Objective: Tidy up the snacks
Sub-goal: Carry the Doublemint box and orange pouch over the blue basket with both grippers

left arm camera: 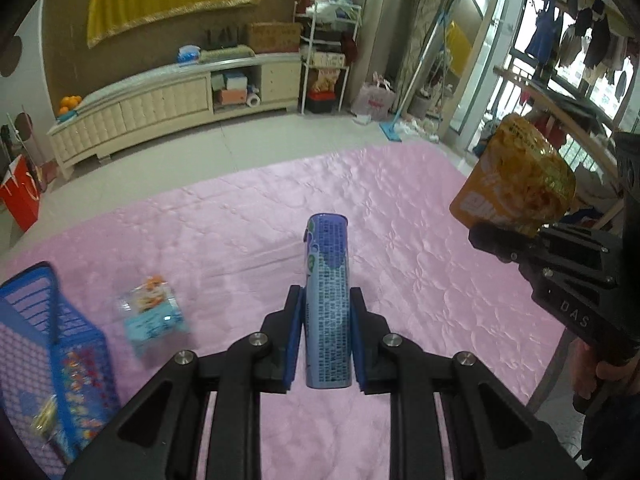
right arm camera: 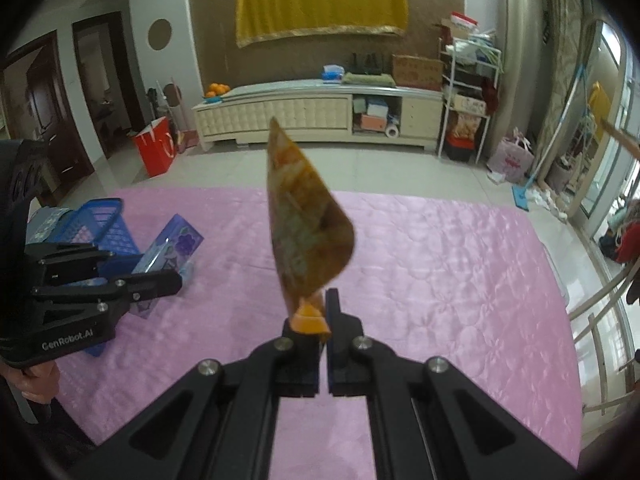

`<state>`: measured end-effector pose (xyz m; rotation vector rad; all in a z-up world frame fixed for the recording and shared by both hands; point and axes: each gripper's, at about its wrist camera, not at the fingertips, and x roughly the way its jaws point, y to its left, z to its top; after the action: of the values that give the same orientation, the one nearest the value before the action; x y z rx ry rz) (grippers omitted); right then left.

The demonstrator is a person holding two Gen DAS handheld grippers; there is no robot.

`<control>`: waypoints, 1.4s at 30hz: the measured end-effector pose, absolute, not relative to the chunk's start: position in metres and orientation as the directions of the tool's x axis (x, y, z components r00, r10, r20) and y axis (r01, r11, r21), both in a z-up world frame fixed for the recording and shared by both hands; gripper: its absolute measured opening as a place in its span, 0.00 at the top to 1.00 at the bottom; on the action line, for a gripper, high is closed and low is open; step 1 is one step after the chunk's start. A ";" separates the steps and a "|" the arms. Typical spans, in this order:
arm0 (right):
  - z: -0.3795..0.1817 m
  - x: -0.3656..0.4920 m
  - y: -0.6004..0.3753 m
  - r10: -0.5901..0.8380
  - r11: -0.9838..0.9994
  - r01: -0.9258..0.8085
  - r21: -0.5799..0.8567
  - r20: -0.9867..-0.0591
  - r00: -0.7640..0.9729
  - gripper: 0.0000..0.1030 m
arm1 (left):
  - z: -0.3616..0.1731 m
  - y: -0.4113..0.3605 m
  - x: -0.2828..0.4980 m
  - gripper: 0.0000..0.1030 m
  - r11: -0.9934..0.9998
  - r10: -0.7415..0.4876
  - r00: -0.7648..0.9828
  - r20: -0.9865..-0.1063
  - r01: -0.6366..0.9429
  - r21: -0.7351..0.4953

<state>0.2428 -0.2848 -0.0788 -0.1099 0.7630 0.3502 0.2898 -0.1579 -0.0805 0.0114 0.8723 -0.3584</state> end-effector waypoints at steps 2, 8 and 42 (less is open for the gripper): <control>-0.072 0.237 -0.274 0.277 0.932 -0.361 0.024 -0.691 0.668 0.96 | -0.071 -0.143 0.278 0.81 0.944 -0.297 0.604 -0.739 0.301 -0.133; -0.058 0.211 -0.232 0.312 0.915 -0.403 0.024 -0.674 0.669 0.96 | -0.056 -0.102 0.243 0.81 0.956 -0.267 0.639 -0.722 0.272 -0.113; -0.071 0.169 -0.003 0.438 0.774 -0.631 0.047 -0.759 0.482 0.96 | -0.051 0.136 0.143 0.81 0.994 -0.107 0.685 -0.721 0.048 -0.102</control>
<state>0.1693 -0.0032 -0.0714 -0.2528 0.8435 0.6600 0.1430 0.1361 -0.0515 -0.0771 0.8118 -0.0870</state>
